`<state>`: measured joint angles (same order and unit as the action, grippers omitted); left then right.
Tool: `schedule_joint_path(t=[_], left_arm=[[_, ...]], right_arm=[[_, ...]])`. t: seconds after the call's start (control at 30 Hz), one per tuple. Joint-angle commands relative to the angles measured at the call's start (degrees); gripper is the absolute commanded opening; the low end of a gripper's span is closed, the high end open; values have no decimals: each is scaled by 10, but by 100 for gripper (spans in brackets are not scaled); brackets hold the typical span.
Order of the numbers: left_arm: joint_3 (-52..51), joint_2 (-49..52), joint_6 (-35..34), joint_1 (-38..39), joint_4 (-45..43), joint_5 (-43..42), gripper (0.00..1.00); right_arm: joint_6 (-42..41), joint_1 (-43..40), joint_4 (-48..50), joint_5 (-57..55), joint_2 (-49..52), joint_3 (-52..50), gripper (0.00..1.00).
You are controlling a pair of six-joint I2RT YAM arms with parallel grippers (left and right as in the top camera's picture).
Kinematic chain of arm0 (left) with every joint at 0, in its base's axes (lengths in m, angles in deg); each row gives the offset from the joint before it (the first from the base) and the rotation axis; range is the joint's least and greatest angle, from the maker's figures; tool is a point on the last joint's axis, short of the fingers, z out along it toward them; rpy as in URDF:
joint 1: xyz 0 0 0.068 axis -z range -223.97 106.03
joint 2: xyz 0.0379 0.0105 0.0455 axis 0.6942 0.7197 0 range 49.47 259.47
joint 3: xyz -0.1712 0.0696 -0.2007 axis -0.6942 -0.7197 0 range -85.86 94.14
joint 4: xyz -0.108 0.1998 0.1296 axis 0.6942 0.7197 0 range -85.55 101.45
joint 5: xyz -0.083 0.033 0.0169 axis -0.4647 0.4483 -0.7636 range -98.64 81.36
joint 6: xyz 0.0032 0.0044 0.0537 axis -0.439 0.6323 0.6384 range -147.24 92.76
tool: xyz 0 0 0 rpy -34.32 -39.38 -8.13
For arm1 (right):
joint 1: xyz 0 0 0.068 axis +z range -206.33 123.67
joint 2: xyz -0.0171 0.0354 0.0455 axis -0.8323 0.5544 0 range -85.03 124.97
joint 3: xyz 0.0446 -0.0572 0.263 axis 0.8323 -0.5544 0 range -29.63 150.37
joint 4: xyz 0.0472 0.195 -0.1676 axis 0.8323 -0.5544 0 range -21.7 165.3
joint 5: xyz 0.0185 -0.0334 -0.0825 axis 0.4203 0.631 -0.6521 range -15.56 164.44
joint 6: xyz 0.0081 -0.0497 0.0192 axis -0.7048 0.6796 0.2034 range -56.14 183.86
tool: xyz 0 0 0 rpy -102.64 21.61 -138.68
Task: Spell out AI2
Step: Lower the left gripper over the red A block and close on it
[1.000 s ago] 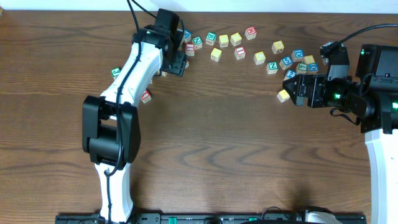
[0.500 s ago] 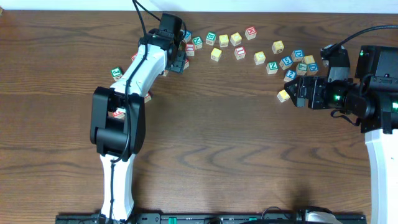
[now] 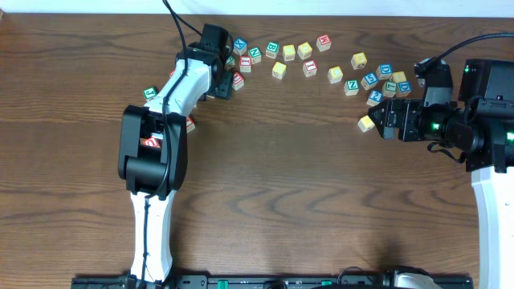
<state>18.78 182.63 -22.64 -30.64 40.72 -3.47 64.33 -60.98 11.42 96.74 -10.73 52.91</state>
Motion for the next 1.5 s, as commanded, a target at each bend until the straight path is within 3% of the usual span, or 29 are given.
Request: schedule_joint_path(t=[0.0,0.33,0.77,1.03,1.47], left_arm=[[8,2,-2,0,5,9,66],[5,3,-24,0,21,-2,49],[5,1,-30,0,25,-2,39],[7,0,-35,0,25,-2,38],[11,-49,-151,0,50,-2,37]], right_arm=[[-2,-1,-1,-4,-1,10,91],[-2,-1,-1,-10,-1,10,97],[-2,-1,1,-10,-1,10,98],[-2,-1,2,-10,-1,10,99],[-2,-1,2,-10,-1,10,99]])
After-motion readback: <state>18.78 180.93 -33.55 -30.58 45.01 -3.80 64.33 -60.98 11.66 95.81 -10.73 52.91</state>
